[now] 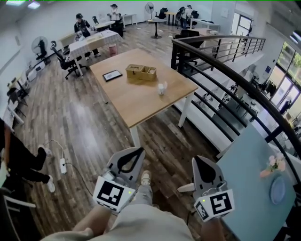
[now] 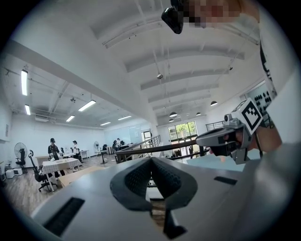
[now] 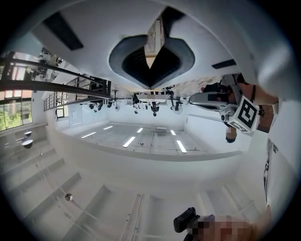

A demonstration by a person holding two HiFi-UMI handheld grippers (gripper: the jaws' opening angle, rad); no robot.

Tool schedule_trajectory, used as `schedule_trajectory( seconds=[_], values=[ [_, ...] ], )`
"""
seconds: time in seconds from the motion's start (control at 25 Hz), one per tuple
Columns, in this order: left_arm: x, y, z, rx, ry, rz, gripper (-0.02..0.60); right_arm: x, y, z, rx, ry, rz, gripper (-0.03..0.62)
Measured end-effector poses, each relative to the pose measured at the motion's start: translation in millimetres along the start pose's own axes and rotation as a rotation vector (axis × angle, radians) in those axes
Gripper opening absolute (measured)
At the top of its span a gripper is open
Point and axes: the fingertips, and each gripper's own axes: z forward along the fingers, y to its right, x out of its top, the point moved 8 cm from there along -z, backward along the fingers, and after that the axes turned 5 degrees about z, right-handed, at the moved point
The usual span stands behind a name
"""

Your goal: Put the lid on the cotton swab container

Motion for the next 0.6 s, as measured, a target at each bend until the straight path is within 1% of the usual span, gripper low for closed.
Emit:
schedule_trajectory(
  seconds=[0.16, 0.24, 0.36, 0.6],
  values=[
    [-10, -25, 30, -0.006, -0.009, -0.013, 0.022, -2, 15, 39, 0.009, -0.013, -0.004, 0.026],
    [-16, -42, 48, -0.016, -0.019, -0.014, 0.023, -1, 23, 62, 0.019, -0.012, -0.004, 0.026],
    [-22, -71, 77, -0.026, -0.011, -0.019, 0.022, 4, 35, 100, 0.032, -0.015, -0.008, 0.026],
    [-32, -133, 138, -0.056, -0.019, -0.026, 0.023, 17, 60, 180, 0.003, -0.046, -0.015, 0.026]
  ],
)
